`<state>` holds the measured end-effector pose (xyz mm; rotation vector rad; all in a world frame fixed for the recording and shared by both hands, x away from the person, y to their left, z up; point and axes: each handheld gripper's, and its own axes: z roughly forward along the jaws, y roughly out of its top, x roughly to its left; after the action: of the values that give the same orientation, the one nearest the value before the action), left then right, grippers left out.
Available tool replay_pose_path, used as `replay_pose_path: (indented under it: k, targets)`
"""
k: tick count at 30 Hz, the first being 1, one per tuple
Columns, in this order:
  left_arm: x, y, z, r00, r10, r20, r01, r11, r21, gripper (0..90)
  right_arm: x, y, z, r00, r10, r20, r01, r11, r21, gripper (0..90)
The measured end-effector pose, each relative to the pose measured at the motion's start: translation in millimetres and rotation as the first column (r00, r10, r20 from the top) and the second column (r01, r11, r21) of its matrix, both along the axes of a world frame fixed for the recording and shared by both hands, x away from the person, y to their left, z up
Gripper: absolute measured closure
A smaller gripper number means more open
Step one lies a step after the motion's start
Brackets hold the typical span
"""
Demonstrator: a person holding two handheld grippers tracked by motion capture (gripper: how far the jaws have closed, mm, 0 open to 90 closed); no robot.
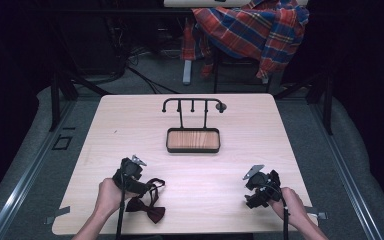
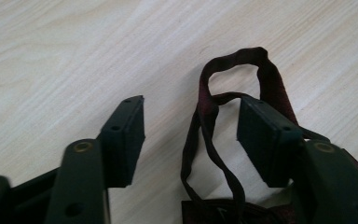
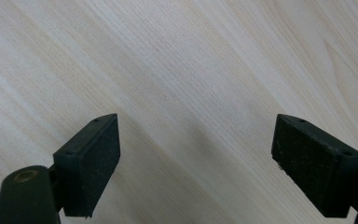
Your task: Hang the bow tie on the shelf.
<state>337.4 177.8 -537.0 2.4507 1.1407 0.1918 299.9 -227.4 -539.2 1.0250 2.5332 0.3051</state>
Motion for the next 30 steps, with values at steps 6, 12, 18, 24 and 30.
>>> replay_pose_path:
  k: [6, 12, 18, 24, 30]
  targets:
    - [1.8, -6.1, -4.1, 0.9997, -0.021, -0.013, 0.022, 0.9995, 0.023, 51.9, 0.2, -0.4, -0.3, 1.0, -0.007, 0.001, 0.007, 1.0, -0.005, 15.0]
    - [3.5, -12.1, -8.1, 0.9984, -0.049, -0.029, 0.05, 0.9978, 0.043, 58.1, 0.0, -1.0, 0.1, 1.0, -0.007, 0.002, 0.007, 1.0, -0.007, 15.1]
    - [2.7, -12.6, -8.6, 0.9979, -0.061, -0.021, 0.062, 0.9961, 0.063, 59.7, -0.4, -1.6, 0.4, 1.0, -0.007, 0.006, 0.007, 1.0, 0.001, 15.1]
    - [1.9, -14.8, -11.6, 0.9964, -0.076, -0.039, 0.079, 0.9938, 0.079, 66.1, -0.5, -1.5, 0.8, 0.9999, -0.007, 0.009, 0.007, 1.0, 0.001, 15.1]
    - [0.6, -16.2, -11.1, 0.9951, -0.091, -0.038, 0.094, 0.9916, 0.089, 73.6, -0.4, -1.4, 0.6, 1.0, -0.004, 0.004, 0.004, 1.0, 0.002, 15.1]
